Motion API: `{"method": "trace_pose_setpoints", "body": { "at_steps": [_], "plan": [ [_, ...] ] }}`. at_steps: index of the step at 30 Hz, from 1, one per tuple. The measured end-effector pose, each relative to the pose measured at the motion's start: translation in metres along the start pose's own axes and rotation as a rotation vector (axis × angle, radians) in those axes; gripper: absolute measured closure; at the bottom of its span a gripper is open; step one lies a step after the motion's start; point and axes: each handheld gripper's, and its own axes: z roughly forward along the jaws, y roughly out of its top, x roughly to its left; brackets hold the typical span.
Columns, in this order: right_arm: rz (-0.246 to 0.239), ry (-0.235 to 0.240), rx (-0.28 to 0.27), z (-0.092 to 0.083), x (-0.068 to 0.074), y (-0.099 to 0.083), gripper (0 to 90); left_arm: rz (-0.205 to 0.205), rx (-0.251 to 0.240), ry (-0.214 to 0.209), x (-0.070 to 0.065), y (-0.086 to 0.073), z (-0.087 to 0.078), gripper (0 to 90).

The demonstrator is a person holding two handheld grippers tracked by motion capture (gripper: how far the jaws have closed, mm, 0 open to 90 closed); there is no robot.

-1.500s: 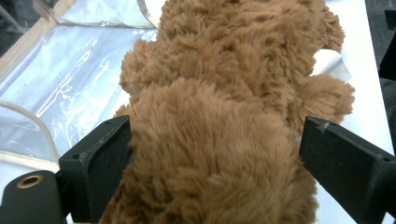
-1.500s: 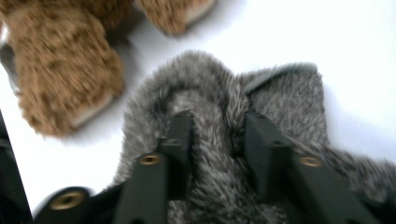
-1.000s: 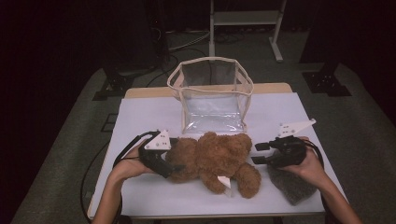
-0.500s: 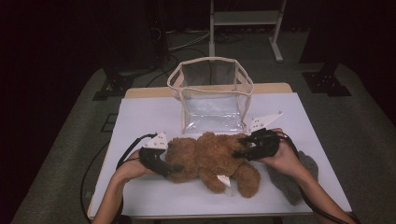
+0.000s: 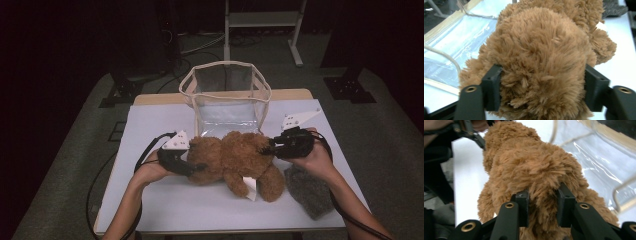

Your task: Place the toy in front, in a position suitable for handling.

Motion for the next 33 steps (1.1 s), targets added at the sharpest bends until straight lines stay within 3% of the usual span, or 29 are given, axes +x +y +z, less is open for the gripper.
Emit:
{"method": "trace_pose_setpoints", "body": {
  "at_steps": [2, 3, 4, 7, 10, 13, 16, 17, 20, 21, 25, 29, 31, 33],
  "plan": [
    [0.02, 0.013, 0.016, 0.007, -0.004, -0.01, 67.0, 0.018, 0.046, -0.01, -0.002, -0.004, 0.006, 23.5],
    [0.026, 0.015, 0.025, 0.01, -0.003, -0.014, 66.3, 0.014, 0.032, -0.01, -0.002, -0.006, 0.005, 19.7],
    [0.035, 0.057, 0.035, 0.013, 0.001, -0.021, 61.8, -0.007, 0.01, -0.013, -0.001, -0.008, 0.002, 17.0],
    [0.023, 0.076, 0.05, 0.009, 0.004, -0.022, 56.2, -0.029, -0.06, -0.032, 0.002, -0.008, -0.006, 17.7],
    [0.023, 0.103, 0.036, -0.011, 0.003, -0.015, 54.8, -0.012, -0.015, -0.043, 0.003, -0.002, -0.002, 24.3],
    [0.035, 0.093, -0.017, -0.023, -0.003, 0.003, 58.9, 0.005, 0.003, -0.043, 0.001, 0.002, 0.002, 27.5],
    [0.036, 0.062, -0.019, -0.01, -0.006, 0.018, 65.2, 0.04, 0.026, -0.049, -0.005, 0.003, 0.003, 29.8],
    [0.027, 0.039, 0.008, 0.0, -0.007, 0.022, 67.1, 0.047, 0.031, -0.046, -0.006, 0.002, 0.002, 30.1],
    [0.035, 0.072, 0.083, 0.024, -0.006, 0.017, 67.2, 0.051, 0.034, -0.064, -0.007, 0.0, -0.004, 29.9],
    [0.032, 0.106, 0.102, 0.033, -0.002, 0.008, 68.2, 0.041, 0.024, -0.067, -0.006, -0.001, -0.006, 27.2],
    [0.042, 0.137, 0.12, 0.038, 0.004, -0.008, 69.4, -0.002, -0.05, -0.054, 0.0, 0.004, -0.014, 23.4],
    [0.039, 0.157, 0.113, 0.035, 0.015, -0.019, 69.5, -0.002, -0.002, -0.081, -0.004, 0.002, -0.001, 24.9],
    [0.026, 0.154, 0.113, 0.03, 0.016, -0.017, 68.8, 0.023, 0.011, -0.063, -0.01, -0.001, 0.002, 27.8],
    [0.023, 0.141, 0.09, 0.023, 0.012, -0.008, 67.2, 0.018, 0.006, -0.06, -0.012, -0.003, 0.002, 29.9]
  ]
}}
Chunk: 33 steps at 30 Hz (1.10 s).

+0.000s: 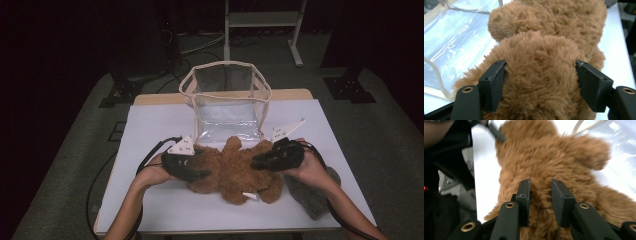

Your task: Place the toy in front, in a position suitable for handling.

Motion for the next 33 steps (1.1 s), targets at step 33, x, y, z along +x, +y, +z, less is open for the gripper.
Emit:
{"method": "trace_pose_setpoints", "body": {
  "at_steps": [33],
  "plan": [
    [0.018, 0.02, 0.023, 0.025, 0.001, -0.012, 65.7, 0.004, 0.017, -0.047, 0.004, 0.001, -0.014, 9.8]
  ]
}}
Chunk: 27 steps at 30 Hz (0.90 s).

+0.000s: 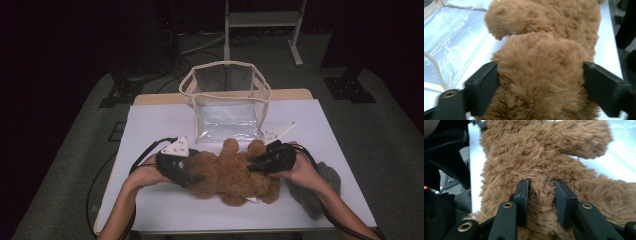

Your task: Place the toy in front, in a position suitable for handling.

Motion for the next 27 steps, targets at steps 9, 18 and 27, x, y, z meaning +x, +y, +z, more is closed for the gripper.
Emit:
{"method": "trace_pose_setpoints", "body": {
  "at_steps": [9, 18, 27],
  "plan": [
    [-0.008, 0.001, -0.044, -0.027, 0.01, -0.005, 57.6, 0.051, 0.067, -0.03, -0.011, -0.002, 0.013, 23.3],
    [0.17, 0.058, -0.027, -0.03, -0.025, -0.013, 45.5, 0.074, 0.059, -0.025, -0.016, -0.005, 0.013, 25.3],
    [0.152, 0.1, 0.038, -0.001, -0.016, -0.016, 52.9, 0.022, 0.06, -0.007, -0.007, -0.006, 0.003, 6.6]
  ]
}}
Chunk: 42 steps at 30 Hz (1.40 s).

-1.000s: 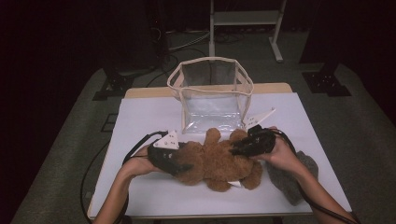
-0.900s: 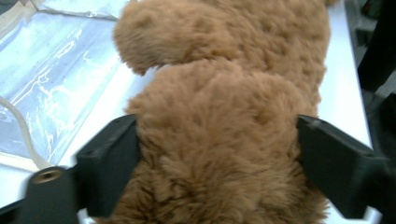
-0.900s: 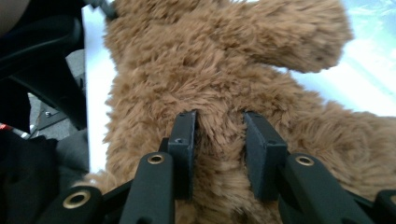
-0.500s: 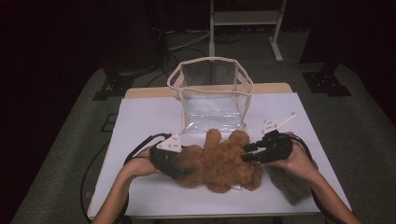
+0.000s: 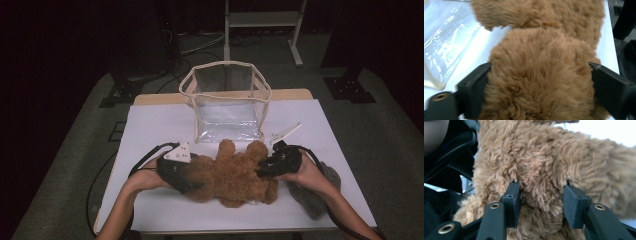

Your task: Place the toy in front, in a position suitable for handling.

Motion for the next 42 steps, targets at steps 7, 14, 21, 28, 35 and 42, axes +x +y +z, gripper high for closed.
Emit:
{"method": "trace_pose_setpoints", "body": {
  "at_steps": [7, 14, 21, 28, 35, 42],
  "plan": [
    [-0.003, 0.022, -0.001, 0.008, 0.0, -0.001, 68.1, -0.02, 0.003, -0.021, 0.001, -0.005, 0.017, 25.6],
    [-0.012, 0.016, -0.073, -0.001, -0.006, 0.001, 83.3, -0.005, 0.011, 0.023, 0.002, 0.003, 0.012, 37.3],
    [-0.027, -0.003, -0.076, -0.012, -0.005, 0.004, 81.8, -0.013, -0.012, 0.012, 0.004, 0.006, 0.015, 37.3],
    [-0.095, -0.055, -0.133, -0.033, 0.008, -0.01, 51.7, -0.004, -0.026, 0.044, 0.007, 0.006, 0.011, 26.9],
    [-0.195, -0.089, -0.131, -0.029, 0.018, -0.028, 35.4, 0.002, -0.095, 0.099, 0.007, 0.002, -0.006, 14.8],
    [-0.258, -0.132, -0.115, -0.006, 0.017, -0.015, 27.9, -0.004, -0.094, 0.121, -0.004, -0.025, -0.02, 10.9]
  ]
}}
